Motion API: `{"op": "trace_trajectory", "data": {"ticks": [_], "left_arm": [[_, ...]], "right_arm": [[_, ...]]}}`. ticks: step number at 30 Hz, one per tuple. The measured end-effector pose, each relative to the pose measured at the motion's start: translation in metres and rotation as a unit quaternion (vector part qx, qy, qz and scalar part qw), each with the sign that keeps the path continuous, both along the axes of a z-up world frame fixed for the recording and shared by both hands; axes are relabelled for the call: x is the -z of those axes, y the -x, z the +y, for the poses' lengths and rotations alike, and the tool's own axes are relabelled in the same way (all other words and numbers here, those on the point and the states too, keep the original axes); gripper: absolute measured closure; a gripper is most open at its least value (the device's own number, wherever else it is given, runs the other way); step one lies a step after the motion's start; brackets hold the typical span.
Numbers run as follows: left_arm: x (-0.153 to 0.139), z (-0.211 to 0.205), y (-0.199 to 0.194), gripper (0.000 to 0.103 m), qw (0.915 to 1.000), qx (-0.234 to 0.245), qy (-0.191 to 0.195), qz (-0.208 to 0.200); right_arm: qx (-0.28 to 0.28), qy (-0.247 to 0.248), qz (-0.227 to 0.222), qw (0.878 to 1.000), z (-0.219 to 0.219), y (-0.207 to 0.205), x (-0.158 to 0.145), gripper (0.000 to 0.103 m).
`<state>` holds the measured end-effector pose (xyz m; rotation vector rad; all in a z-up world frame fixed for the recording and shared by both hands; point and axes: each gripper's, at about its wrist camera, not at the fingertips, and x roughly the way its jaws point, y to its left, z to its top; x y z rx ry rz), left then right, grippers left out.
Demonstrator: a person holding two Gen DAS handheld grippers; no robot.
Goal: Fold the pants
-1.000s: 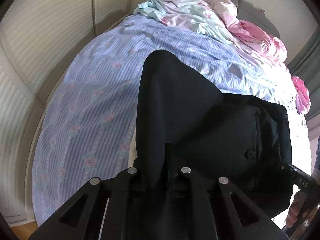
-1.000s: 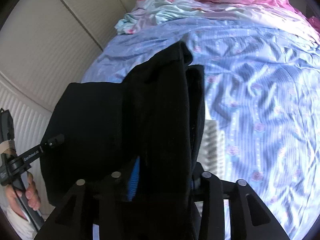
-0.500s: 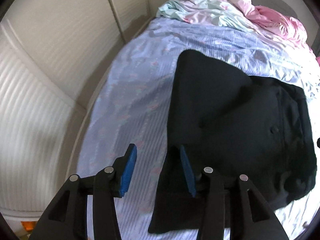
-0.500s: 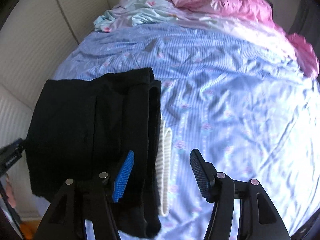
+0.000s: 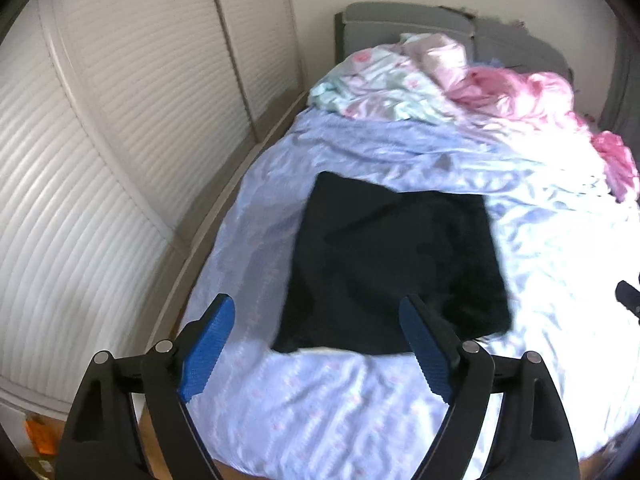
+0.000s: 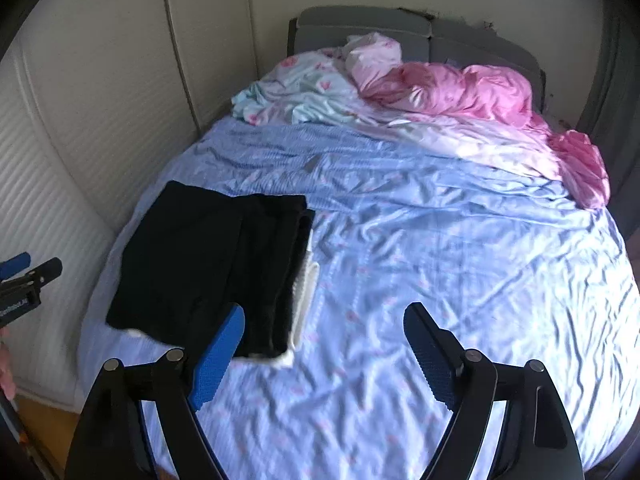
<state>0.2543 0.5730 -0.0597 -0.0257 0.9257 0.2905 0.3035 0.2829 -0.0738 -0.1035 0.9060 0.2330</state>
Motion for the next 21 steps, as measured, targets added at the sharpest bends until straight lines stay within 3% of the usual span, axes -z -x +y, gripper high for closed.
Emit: {"op": "trace_trajectory", "data": {"ticks": [9,21], "left_arm": [[-0.059,-0.099,0.073,0.007,0.9976,0.056,-0.008,-0.041],[-0.098,-0.217,0.143,0.007,0.9896,0.126,-0.001,-0.068]], "right_arm": [[0.025,-0.014,-0.021,0.999,-0.086,0.086,-0.054,0.018],[0.073,-0.023,-0.038,0.996,-0.192,0.182,-0.091,0.018]]}}
